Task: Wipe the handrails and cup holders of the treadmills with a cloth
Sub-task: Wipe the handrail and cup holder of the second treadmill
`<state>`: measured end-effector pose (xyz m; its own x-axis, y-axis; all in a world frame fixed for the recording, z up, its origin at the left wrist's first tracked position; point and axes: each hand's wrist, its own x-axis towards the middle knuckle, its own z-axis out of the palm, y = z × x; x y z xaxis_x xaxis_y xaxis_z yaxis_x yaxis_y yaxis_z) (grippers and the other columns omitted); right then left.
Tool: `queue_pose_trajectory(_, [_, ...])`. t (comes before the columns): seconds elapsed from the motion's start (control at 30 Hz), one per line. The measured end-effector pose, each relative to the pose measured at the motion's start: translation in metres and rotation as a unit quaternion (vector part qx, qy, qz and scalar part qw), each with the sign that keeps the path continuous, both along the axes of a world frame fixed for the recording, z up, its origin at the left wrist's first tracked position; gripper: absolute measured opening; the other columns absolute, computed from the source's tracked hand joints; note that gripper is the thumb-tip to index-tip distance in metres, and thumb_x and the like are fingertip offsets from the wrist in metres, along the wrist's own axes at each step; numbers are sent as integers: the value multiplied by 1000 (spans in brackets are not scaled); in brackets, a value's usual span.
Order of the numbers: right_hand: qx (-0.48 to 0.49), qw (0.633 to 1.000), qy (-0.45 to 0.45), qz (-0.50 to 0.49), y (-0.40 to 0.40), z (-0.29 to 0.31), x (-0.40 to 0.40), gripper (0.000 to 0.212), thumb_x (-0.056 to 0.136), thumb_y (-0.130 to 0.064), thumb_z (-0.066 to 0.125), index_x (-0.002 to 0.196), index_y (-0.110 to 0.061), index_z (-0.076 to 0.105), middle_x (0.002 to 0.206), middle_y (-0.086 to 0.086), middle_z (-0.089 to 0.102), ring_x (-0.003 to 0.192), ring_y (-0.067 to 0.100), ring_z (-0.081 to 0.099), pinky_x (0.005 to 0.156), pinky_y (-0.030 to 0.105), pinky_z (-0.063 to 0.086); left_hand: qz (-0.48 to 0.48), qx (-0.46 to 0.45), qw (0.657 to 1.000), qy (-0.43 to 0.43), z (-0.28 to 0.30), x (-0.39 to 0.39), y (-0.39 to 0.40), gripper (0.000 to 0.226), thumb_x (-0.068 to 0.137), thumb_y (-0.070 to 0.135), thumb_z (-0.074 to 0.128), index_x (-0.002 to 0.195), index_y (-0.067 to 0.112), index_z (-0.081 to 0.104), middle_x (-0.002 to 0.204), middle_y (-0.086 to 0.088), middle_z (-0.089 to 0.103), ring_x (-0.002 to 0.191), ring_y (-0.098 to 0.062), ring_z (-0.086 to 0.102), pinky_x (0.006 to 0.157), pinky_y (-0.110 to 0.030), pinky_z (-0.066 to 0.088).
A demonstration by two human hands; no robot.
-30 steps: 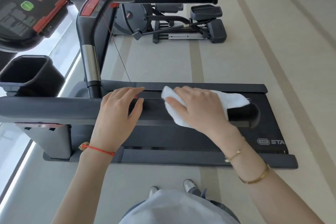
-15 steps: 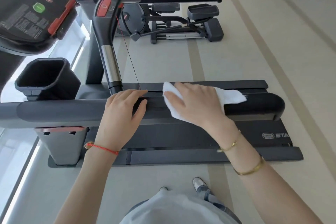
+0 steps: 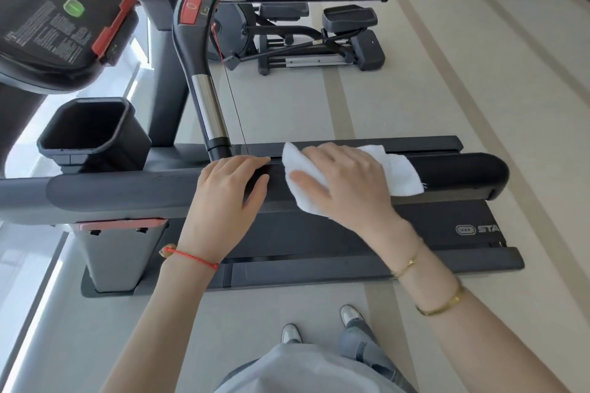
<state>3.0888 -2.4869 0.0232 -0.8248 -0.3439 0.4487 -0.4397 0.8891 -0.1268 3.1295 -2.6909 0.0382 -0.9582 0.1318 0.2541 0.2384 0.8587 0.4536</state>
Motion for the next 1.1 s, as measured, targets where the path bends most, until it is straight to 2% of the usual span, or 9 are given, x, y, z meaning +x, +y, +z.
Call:
queue_pose_trajectory(0.2, [-54,993,98,-24,26,-11,-3,41,96,-50,49,79,-16,64,66,-2,58,61,20,52,61,30,40,-4,4,1000,4,-2,-1,-1,27,98,18,56,122,15,66,120,2,67,113,-21,59,106,-45,39])
queue_pose_trajectory(0.33, [-53,983,112,-133,55,-2,-11,43,94,-45,49,59,-21,43,53,-6,37,49,19,41,56,26,21,-4,4,1000,2,-3,-3,-1,26,98,20,55,122,16,65,119,3,66,113,-21,59,106,-44,39])
queue_pose_trajectory(0.4, [-35,985,86,-143,45,0,-15,42,90,-45,49,57,-22,40,48,-4,42,45,22,43,52,27,21,-1,6,1000,7,-4,-2,0,26,98,20,55,121,16,65,118,4,66,113,-21,59,107,-43,38])
queue_pose_trajectory(0.57, [-28,995,87,-34,-13,-6,-12,39,88,-53,50,65,-21,52,56,-4,54,51,18,49,51,26,24,11,8,1000,10,-5,-1,3,25,96,17,57,120,13,66,116,1,68,109,-23,60,106,-42,38])
queue_pose_trajectory(0.7, [-20,992,120,34,-2,-13,-14,45,96,-57,42,84,-20,65,67,-5,58,59,18,54,53,28,38,16,22,1000,15,-3,1,4,28,96,15,56,122,10,65,119,-1,66,112,-23,58,106,-39,40])
queue_pose_trajectory(0.93, [7,978,208,22,-12,-20,-15,37,98,-49,47,89,-19,67,74,-7,62,62,15,57,59,25,41,90,36,993,62,3,14,-32,30,96,13,57,125,11,63,126,-1,63,122,-21,54,105,-46,43])
queue_pose_trajectory(1.1, [30,976,211,30,-58,-23,-11,40,100,-50,43,92,-18,66,80,-7,63,65,15,58,61,25,42,135,26,987,80,-4,22,-90,31,95,13,57,126,13,63,124,-2,64,120,-24,55,102,-52,44])
